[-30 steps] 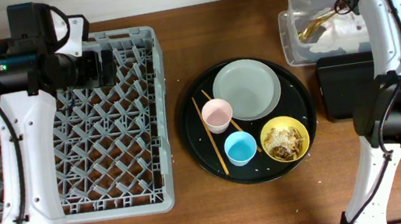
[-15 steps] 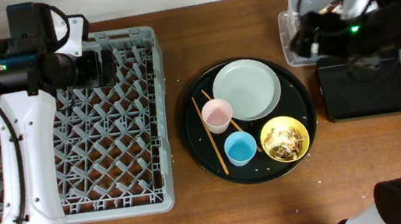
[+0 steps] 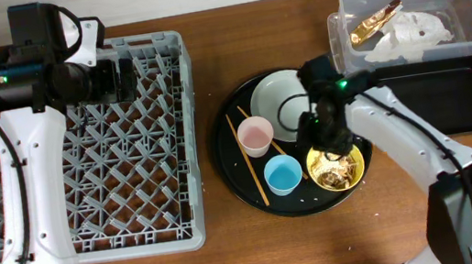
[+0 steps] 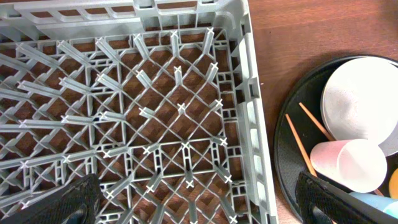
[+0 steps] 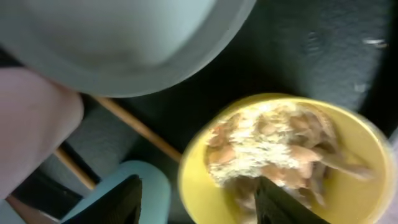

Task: Sort waste into correct bins and load items into the dishwasher rack
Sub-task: 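Grasp the yellow bowl with the right gripper, then tip the yellow bowl over the black tray to dump the scraps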

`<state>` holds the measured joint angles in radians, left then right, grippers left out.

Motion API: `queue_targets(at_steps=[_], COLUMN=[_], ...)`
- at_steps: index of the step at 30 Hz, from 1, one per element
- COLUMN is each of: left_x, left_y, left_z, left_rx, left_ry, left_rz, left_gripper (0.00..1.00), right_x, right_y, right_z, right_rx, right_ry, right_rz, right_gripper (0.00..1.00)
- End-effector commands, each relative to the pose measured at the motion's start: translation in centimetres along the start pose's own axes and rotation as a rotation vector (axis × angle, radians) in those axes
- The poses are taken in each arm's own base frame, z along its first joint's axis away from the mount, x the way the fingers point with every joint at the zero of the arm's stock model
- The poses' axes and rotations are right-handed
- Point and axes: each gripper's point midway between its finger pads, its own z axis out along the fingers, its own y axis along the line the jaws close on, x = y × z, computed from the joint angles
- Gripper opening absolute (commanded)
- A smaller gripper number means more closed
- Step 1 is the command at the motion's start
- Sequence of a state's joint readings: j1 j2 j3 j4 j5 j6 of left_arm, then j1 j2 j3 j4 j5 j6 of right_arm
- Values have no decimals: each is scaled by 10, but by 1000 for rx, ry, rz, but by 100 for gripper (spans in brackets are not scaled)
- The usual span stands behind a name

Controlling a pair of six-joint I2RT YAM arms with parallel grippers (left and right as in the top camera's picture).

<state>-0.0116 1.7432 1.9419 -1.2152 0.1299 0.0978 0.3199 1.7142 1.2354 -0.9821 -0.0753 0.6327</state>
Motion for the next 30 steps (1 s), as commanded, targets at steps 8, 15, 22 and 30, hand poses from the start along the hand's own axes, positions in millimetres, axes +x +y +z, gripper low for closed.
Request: queue_targets(at_steps=[8, 15, 22, 30], left_x=[-5, -5, -5, -5], left_y=[1, 1, 1, 1], left_z=[-4, -4, -4, -4], left_rx=[-3, -3, -3, -3], left_ry=[-18, -18, -18, -18], left_rz=[8, 8, 8, 8], left_gripper=[100, 100, 99, 99], right_x=[-8, 4, 28, 31], right_y=[-6, 9, -4, -6], right_z=[2, 16, 30, 39], right_rx=[84, 81, 139, 130], right_ry=[-86, -105, 24, 24], right_rz=[-24, -206, -211, -202], right_gripper=[59, 49, 39, 34])
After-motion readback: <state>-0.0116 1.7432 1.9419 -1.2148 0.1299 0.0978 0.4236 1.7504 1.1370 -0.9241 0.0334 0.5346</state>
